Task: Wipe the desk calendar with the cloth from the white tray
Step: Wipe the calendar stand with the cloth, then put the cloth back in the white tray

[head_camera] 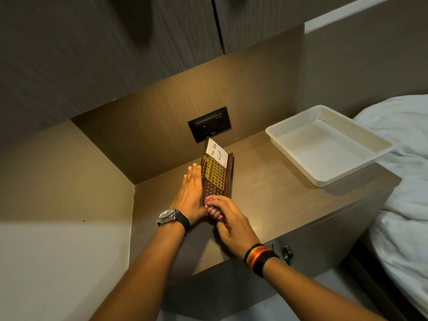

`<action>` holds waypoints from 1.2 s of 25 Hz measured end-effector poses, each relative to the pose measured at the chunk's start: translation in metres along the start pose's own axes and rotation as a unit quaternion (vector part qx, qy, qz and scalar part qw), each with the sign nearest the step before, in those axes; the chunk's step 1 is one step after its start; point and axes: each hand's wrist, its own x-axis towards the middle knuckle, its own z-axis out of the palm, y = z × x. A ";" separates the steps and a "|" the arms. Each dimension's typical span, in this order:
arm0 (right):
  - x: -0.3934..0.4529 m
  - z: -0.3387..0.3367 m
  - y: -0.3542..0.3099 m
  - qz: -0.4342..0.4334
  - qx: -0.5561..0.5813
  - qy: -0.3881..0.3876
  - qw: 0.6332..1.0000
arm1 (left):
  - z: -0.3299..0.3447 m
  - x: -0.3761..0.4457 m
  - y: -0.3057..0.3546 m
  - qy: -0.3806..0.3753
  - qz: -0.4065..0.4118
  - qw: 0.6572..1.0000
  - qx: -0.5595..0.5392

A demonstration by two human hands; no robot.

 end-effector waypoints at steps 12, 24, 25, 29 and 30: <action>0.047 -0.179 0.008 0.033 -0.094 0.145 0.984 | -0.011 0.016 0.055 0.021 0.038 0.994 0.096; 0.128 -0.324 0.156 0.026 -0.411 -0.046 0.910 | 0.127 0.128 0.227 -0.043 -0.004 0.999 0.017; 0.129 -0.322 0.165 0.036 -0.415 -0.086 0.905 | 0.134 0.131 0.231 -0.051 -0.003 0.998 0.022; 0.128 -0.307 0.180 0.079 -0.433 -0.229 0.868 | 0.147 0.130 0.233 -0.093 -0.014 0.995 0.025; 0.128 -0.305 0.180 0.076 -0.441 -0.237 0.862 | 0.147 0.131 0.233 -0.096 -0.016 0.995 0.022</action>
